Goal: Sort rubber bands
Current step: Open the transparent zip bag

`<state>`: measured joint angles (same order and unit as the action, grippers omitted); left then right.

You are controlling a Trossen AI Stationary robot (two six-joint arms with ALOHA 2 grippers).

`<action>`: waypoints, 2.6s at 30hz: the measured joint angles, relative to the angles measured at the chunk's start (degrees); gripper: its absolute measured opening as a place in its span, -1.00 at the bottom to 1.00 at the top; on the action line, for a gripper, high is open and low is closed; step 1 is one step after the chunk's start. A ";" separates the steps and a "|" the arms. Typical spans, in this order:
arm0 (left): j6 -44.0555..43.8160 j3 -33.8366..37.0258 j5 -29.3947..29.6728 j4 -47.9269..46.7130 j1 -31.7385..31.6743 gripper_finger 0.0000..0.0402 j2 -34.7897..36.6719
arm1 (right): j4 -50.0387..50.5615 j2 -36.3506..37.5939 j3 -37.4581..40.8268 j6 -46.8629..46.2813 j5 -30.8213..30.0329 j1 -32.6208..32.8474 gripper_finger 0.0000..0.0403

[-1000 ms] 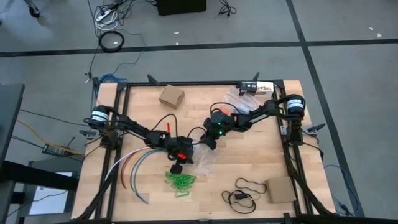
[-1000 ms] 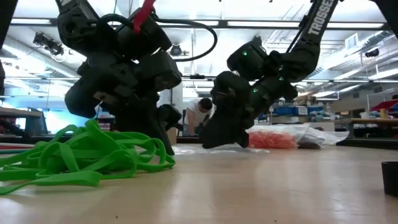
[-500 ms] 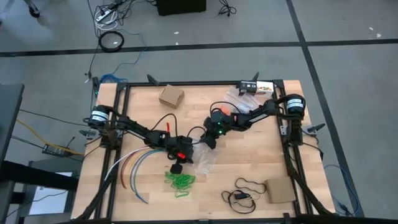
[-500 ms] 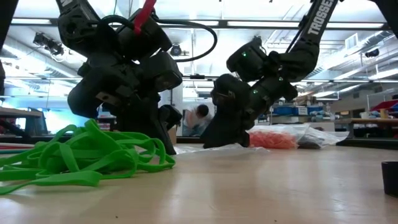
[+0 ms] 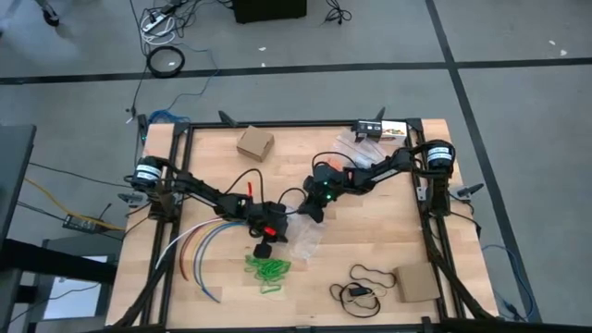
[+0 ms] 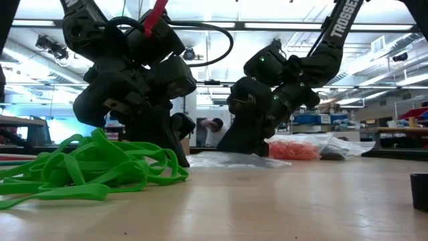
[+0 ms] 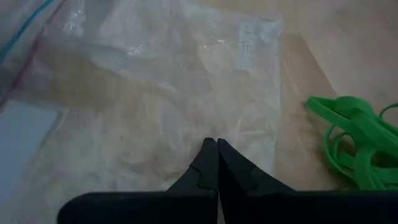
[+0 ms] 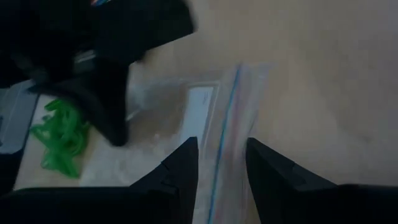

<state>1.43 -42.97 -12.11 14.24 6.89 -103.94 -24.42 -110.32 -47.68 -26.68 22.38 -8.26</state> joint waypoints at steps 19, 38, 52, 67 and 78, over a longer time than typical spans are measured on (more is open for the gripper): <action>-0.62 -0.12 0.87 -1.36 -0.14 -0.98 0.01 | 4.94 2.25 0.24 -0.67 4.10 5.15 -0.40; -9.04 0.14 0.41 2.34 -1.48 -0.98 -0.20 | 16.31 9.09 0.17 4.76 -0.02 5.99 -0.40; -15.62 0.01 0.18 1.18 -1.67 -0.98 -0.09 | 11.36 9.31 0.13 5.30 -0.20 6.00 -0.40; -23.15 0.10 -5.43 2.22 -3.92 -0.98 -0.15 | 9.19 9.40 0.09 6.50 5.96 3.67 -0.47; -25.41 0.12 -4.54 3.88 -4.94 -0.98 -0.15 | 19.19 9.40 0.09 7.44 6.35 7.15 -0.51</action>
<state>-23.98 -42.85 -16.65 18.12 1.94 -104.09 -5.23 -100.92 -47.59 -19.23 28.73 -1.12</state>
